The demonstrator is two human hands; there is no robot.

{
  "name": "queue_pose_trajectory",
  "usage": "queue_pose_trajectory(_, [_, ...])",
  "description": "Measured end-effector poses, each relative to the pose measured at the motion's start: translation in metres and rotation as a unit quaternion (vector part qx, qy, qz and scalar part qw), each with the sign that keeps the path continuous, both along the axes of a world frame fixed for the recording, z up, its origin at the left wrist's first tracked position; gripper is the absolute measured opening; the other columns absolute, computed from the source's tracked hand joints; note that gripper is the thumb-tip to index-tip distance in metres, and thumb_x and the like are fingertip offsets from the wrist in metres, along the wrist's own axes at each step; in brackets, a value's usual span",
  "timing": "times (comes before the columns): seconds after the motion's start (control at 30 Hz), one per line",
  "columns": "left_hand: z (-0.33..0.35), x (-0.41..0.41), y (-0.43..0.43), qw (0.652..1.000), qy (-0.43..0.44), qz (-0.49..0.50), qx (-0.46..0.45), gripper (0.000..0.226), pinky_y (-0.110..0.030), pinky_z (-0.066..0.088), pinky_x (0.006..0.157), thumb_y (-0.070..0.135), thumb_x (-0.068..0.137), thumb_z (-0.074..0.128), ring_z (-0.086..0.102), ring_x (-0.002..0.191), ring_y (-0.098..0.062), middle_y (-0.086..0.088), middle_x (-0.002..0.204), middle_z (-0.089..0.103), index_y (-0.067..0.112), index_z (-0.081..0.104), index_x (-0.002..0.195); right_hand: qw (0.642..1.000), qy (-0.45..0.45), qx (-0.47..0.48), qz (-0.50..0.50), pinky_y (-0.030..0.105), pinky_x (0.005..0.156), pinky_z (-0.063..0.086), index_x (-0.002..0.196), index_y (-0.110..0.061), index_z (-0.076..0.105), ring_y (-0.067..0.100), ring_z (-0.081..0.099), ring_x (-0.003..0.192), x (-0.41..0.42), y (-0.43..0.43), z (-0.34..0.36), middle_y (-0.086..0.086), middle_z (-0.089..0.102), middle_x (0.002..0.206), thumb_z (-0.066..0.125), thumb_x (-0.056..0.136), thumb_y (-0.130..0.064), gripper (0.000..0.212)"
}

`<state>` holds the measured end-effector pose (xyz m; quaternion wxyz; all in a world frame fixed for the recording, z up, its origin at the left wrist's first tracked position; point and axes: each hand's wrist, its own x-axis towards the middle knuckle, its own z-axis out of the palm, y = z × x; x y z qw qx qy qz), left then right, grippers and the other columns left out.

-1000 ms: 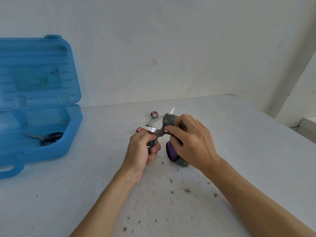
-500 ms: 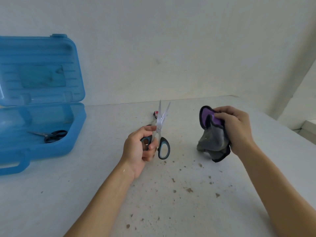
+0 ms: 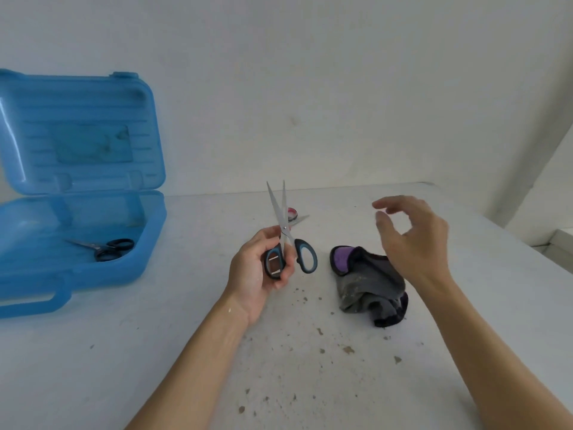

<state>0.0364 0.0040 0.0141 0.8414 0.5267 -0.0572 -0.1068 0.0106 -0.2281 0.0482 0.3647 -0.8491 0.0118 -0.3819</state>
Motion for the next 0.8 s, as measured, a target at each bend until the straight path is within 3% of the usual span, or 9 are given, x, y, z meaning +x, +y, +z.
queue_pose_trajectory(0.03, [0.002, -0.001, 0.001, 1.000, -0.002, -0.006, -0.003, 0.026, -0.026, 0.023, 0.045, 0.012, 0.100, 0.040, 0.041, 0.049, -0.020, -0.012, 0.069, 0.056, 0.012, 0.065, 0.110, 0.999, -0.024, -0.006, 0.026, 0.011, 0.083, 0.043, 0.101, -0.028, 0.074, 0.000, 0.062, 0.091, -0.003, 0.006, 0.005, -0.025, 0.068, 0.095, 0.070, 0.093, -0.014, 0.016])
queue_pose_trajectory(0.1, [0.004, -0.001, 0.002, 1.000, -0.004, -0.023, -0.008, 0.031, -0.026, 0.024, 0.046, 0.013, 0.101, 0.039, 0.042, 0.052, -0.020, -0.012, 0.071, 0.057, 0.006, 0.064, 0.119, 0.991, 0.055, -0.039, 0.116, 0.005, 0.080, 0.045, 0.109, -0.028, 0.074, -0.004, 0.066, 0.091, -0.007, 0.024, 0.010, -0.021, 0.073, 0.098, 0.070, 0.094, -0.023, 0.016])
queue_pose_trajectory(0.17, [0.006, -0.001, 0.003, 0.999, -0.008, -0.039, -0.006, 0.035, -0.027, 0.026, 0.046, 0.015, 0.103, 0.038, 0.043, 0.055, -0.019, -0.012, 0.072, 0.057, 0.002, 0.064, 0.122, 0.963, 0.188, -0.071, 0.180, 0.008, 0.081, 0.050, 0.117, -0.028, 0.072, -0.004, 0.068, 0.092, -0.005, 0.040, 0.007, -0.018, 0.075, 0.102, 0.069, 0.095, -0.033, 0.023])
queue_pose_trajectory(0.23, [0.009, -0.003, 0.004, 0.999, -0.016, -0.050, 0.001, 0.035, -0.027, 0.029, 0.047, 0.017, 0.104, 0.039, 0.044, 0.058, -0.019, -0.013, 0.074, 0.056, 0.002, 0.068, 0.118, 0.949, 0.235, -0.039, 0.206, 0.017, 0.081, 0.057, 0.115, -0.023, 0.075, 0.001, 0.073, 0.086, -0.002, 0.049, 0.004, -0.013, 0.078, 0.095, 0.073, 0.093, -0.027, 0.022])
queue_pose_trajectory(0.37, [0.013, -0.004, 0.009, 0.998, -0.013, -0.056, 0.028, 0.037, -0.029, 0.046, 0.050, 0.018, 0.107, 0.041, 0.057, 0.065, -0.021, -0.018, 0.082, 0.064, 0.010, 0.077, 0.100, 0.957, 0.211, 0.048, 0.194, 0.016, 0.065, 0.054, 0.105, -0.017, 0.078, 0.002, 0.072, 0.065, -0.005, 0.051, 0.002, -0.007, 0.079, 0.080, 0.075, 0.091, -0.012, 0.015])
queue_pose_trajectory(0.5, [0.014, -0.003, 0.007, 0.998, 0.032, -0.049, 0.007, 0.035, -0.037, 0.064, 0.073, 0.014, 0.108, 0.040, 0.077, 0.094, -0.029, -0.016, 0.111, 0.077, 0.003, 0.072, 0.118, 0.967, 0.176, 0.089, 0.159, 0.012, 0.058, 0.050, 0.099, -0.019, 0.072, -0.001, 0.064, 0.054, -0.010, 0.053, 0.007, -0.005, 0.079, 0.079, 0.076, 0.092, -0.013, 0.010])
queue_pose_trajectory(0.67, [0.015, -0.007, 0.001, 0.998, 0.015, 0.010, -0.065, 0.034, -0.040, 0.053, 0.104, 0.005, 0.108, 0.039, 0.070, 0.118, -0.026, -0.011, 0.125, 0.073, 0.006, 0.071, 0.120, 0.967, 0.158, 0.126, 0.155, 0.021, 0.060, 0.057, 0.095, -0.016, 0.072, 0.010, 0.074, 0.062, -0.016, 0.075, 0.004, -0.004, 0.079, 0.080, 0.078, 0.091, -0.016, 0.007])
queue_pose_trajectory(0.8, [0.020, -0.013, 0.002, 0.991, 0.001, 0.063, -0.119, 0.034, -0.035, 0.049, 0.105, 0.002, 0.108, 0.039, 0.069, 0.119, -0.023, -0.011, 0.122, 0.075, 0.006, 0.071, 0.115, 0.954, 0.147, 0.200, 0.169, 0.035, 0.066, 0.065, 0.098, -0.014, 0.074, 0.017, 0.077, 0.068, -0.021, 0.100, 0.003, 0.000, 0.079, 0.081, 0.078, 0.091, -0.013, 0.008])
